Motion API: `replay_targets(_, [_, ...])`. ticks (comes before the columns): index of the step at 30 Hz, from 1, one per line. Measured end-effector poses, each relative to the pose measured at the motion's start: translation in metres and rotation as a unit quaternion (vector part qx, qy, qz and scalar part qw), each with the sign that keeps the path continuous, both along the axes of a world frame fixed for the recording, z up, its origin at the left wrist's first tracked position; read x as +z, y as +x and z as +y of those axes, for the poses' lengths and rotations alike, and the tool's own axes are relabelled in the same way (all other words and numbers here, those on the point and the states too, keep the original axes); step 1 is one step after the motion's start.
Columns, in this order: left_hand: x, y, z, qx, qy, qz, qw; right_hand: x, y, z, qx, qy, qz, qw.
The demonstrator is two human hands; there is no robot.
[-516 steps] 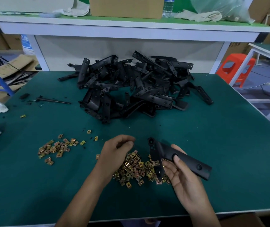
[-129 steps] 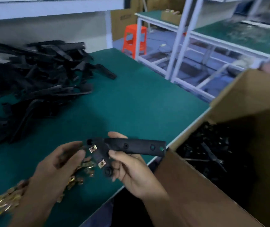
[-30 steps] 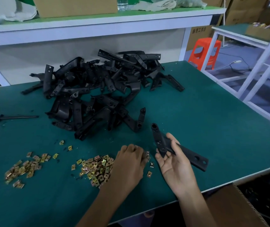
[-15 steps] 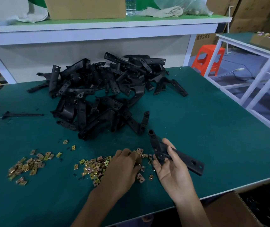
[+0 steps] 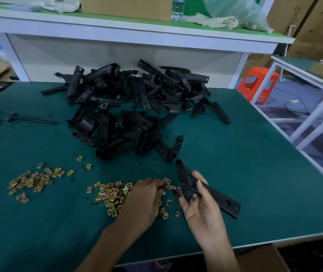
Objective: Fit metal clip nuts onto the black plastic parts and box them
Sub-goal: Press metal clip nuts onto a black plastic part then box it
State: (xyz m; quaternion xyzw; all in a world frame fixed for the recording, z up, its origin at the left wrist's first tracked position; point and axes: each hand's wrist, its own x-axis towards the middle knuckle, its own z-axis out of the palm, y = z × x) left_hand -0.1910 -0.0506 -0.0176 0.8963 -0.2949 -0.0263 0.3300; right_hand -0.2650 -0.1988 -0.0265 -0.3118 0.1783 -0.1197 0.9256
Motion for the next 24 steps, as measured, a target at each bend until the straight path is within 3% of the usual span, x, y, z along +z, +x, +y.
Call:
replay_targets(9, [0.005, -0.004, 0.003, 0.008, -0.009, 0.007, 1.000, 0.001, -0.001, 0.000, 0.010, -0.009, -0.002, 1.000])
replay_targets(21, [0.017, -0.006, 0.007, 0.024, -0.078, 0.099, 0.992, 0.004, -0.002, 0.002, 0.005, -0.022, -0.006, 1.000])
replay_targets(24, [0.017, -0.007, 0.007, 0.015, -0.120, 0.155, 0.980, 0.003, -0.002, 0.003, 0.004, -0.031, -0.005, 1.000])
